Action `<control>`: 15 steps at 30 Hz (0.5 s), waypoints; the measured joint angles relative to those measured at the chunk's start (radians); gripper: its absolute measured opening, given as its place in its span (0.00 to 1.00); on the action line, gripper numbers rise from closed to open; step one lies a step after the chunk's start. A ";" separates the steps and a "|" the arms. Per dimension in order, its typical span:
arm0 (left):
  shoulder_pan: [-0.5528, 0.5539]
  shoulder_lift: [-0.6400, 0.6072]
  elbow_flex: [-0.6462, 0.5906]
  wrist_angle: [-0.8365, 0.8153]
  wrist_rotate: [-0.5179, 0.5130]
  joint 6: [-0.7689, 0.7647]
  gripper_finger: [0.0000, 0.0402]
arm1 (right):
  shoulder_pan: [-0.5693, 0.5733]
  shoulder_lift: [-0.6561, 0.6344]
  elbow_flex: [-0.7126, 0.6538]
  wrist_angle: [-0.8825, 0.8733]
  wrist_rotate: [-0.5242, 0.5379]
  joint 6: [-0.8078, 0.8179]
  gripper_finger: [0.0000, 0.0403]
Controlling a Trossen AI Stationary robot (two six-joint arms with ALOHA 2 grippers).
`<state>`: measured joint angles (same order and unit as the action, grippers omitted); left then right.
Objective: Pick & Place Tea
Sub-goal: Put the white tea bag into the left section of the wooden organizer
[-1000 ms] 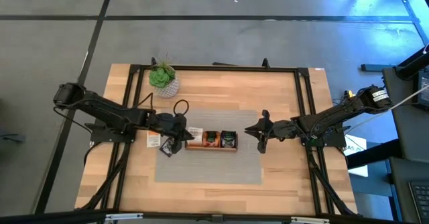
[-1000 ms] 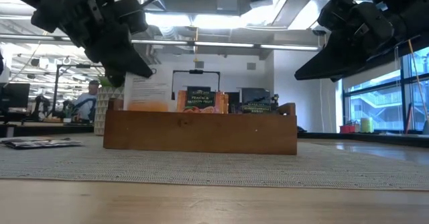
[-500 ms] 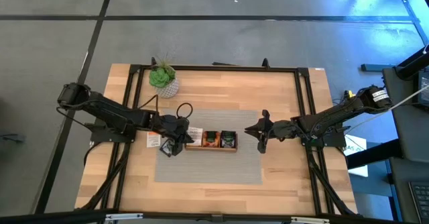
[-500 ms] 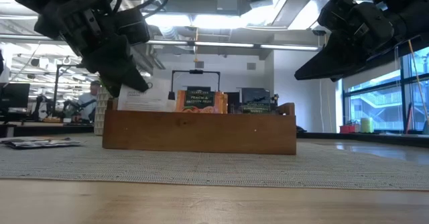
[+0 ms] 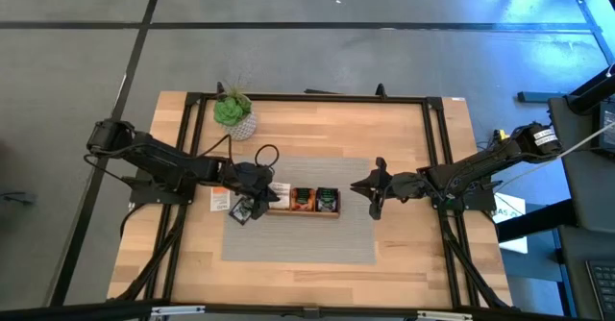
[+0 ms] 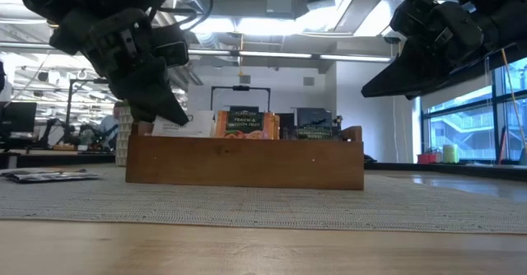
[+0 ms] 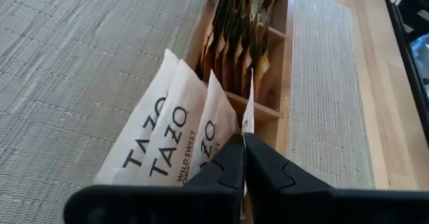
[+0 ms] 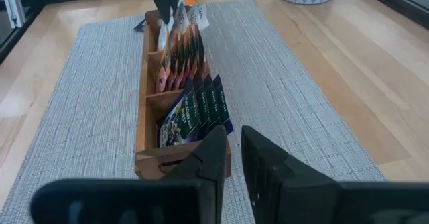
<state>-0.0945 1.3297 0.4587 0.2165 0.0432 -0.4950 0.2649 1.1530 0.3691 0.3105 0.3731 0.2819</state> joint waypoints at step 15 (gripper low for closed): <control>-0.001 -0.005 0.000 -0.002 0.090 0.013 0.17 | 0.000 0.000 0.000 0.000 0.000 0.000 0.13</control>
<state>-0.0959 1.3247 0.4591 0.2149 0.1333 -0.4823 0.2646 1.1530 0.3691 0.3101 0.3733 0.2823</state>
